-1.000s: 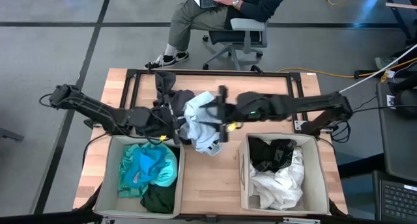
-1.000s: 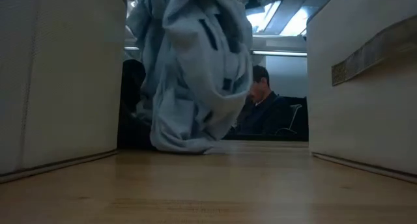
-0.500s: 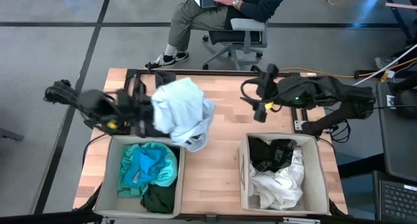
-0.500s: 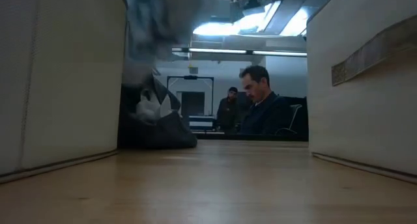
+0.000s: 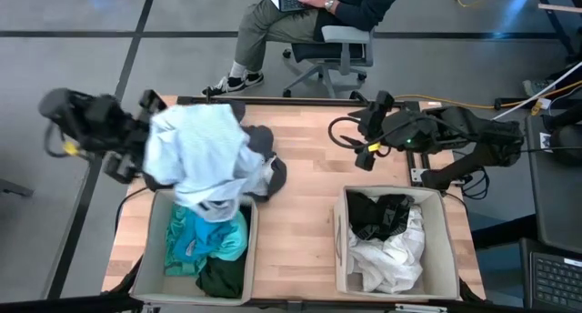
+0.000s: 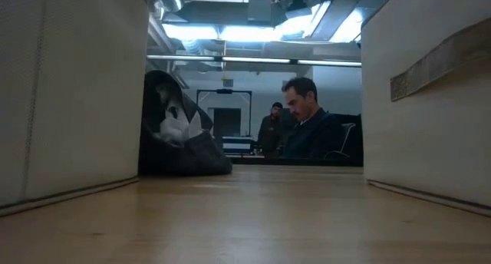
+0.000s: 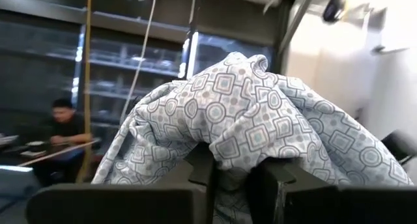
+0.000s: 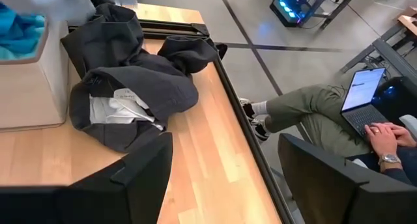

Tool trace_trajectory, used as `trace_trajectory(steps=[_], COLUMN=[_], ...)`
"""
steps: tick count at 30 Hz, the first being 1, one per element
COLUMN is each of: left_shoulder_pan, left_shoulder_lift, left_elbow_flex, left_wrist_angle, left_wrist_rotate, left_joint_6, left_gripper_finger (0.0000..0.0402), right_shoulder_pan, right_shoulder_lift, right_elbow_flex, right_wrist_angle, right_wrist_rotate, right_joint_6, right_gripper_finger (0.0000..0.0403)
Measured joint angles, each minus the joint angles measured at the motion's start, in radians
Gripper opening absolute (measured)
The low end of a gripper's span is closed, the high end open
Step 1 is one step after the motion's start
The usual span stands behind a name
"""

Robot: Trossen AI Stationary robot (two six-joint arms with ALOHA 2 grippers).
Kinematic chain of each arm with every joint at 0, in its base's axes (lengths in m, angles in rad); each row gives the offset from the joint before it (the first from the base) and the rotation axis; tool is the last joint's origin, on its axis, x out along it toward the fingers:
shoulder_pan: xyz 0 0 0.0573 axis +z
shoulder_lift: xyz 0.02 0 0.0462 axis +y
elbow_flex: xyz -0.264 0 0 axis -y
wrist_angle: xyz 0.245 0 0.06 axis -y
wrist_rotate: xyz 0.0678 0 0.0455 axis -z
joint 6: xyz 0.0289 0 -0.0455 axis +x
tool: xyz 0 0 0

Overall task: Sort clothes
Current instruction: Put the blue patient gown into the left brown laundry organizer

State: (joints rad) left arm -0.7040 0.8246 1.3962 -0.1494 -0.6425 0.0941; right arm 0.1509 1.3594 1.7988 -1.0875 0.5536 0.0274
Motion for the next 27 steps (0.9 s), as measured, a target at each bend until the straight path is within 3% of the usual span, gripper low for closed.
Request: trace_trajectory(steps=[7, 15, 23, 27], left_shoulder_pan=[-0.081, -0.128, -0.216, -0.272], left_shoulder_lift=[0.019, 0.158, 0.292, 0.321], left_elbow_flex=[0.097, 0.094, 0.094, 0.094], left_wrist_angle=[-0.101, -0.379, -0.49, -0.699], left_wrist_rotate=[-0.021, -0.235, -0.293, -0.318], left_joint_6=[-0.139, -0.436, -0.589, -0.827], left_gripper_finger=[0.0051, 0.0051, 0.0046, 0.0032], right_shoulder_pan=[-0.001, -0.001, -0.001, -0.001], right_shoulder_lift=[0.0, 0.0, 0.0, 0.0], right_elbow_flex=[0.0, 0.0, 0.0, -0.001], right_wrist_angle=[-0.023, -0.035, -0.043, -0.047], right_wrist_rotate=[0.015, 0.015, 0.015, 0.015], right_joint_6=[0.021, 0.021, 0.02, 0.02], right_gripper_finger=[0.0278, 0.0278, 0.0278, 0.0278])
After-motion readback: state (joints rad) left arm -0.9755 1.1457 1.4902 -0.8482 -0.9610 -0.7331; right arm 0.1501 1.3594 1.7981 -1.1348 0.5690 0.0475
